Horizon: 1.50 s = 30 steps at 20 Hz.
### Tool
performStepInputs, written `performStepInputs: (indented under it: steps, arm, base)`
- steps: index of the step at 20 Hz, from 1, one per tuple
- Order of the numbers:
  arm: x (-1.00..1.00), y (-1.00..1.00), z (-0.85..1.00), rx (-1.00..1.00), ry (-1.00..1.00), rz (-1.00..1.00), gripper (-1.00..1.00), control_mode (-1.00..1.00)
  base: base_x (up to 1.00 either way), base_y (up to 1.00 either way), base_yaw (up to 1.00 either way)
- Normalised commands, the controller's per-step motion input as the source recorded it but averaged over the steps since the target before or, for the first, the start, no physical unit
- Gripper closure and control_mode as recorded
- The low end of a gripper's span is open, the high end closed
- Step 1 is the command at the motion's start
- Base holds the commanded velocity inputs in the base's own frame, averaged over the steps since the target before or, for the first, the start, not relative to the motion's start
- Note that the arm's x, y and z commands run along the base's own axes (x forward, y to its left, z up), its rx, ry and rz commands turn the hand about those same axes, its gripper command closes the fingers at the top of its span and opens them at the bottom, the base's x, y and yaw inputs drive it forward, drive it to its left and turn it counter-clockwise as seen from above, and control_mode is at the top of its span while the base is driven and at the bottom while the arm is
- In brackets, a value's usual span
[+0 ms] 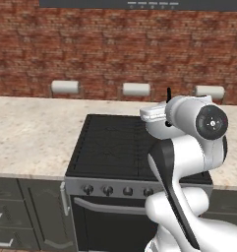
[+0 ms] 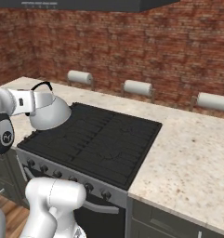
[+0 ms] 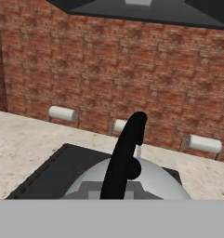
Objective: Pick the kettle from the cabinet and place it on a stove burner. Then pick the pot from the counter and place it on another stove burner. Finally, turn both burners on.
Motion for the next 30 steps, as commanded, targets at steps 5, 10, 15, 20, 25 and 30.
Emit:
performStepInputs:
  steps: [5, 10, 15, 20, 25, 30]
  arm:
    - [0.00, 0.00, 0.00, 0.00, 0.00, 0.00, 1.00, 1.00]
    - [0.00, 0.00, 0.00, 0.00, 0.00, 0.00, 1.00, 1.00]
    - [0.00, 0.00, 0.00, 0.00, 0.00, 0.00, 1.00, -1.00]
    - [0.20, 0.00, 0.00, 0.00, 0.00, 0.00, 1.00, -1.00]
    - [0.43, 0.00, 0.00, 0.00, 0.02, -0.02, 1.00, -1.00]
    - [0.43, 0.00, 0.00, 0.00, 0.03, 0.00, 1.00, -1.00]
  base:
    - [0.68, -0.17, -0.02]
    - [0.16, -0.04, -0.01]
    - [0.00, 0.00, 0.00]
    - [0.00, 0.00, 0.00]
    - [0.00, 0.00, 0.00]
    - [0.00, 0.00, 0.00]
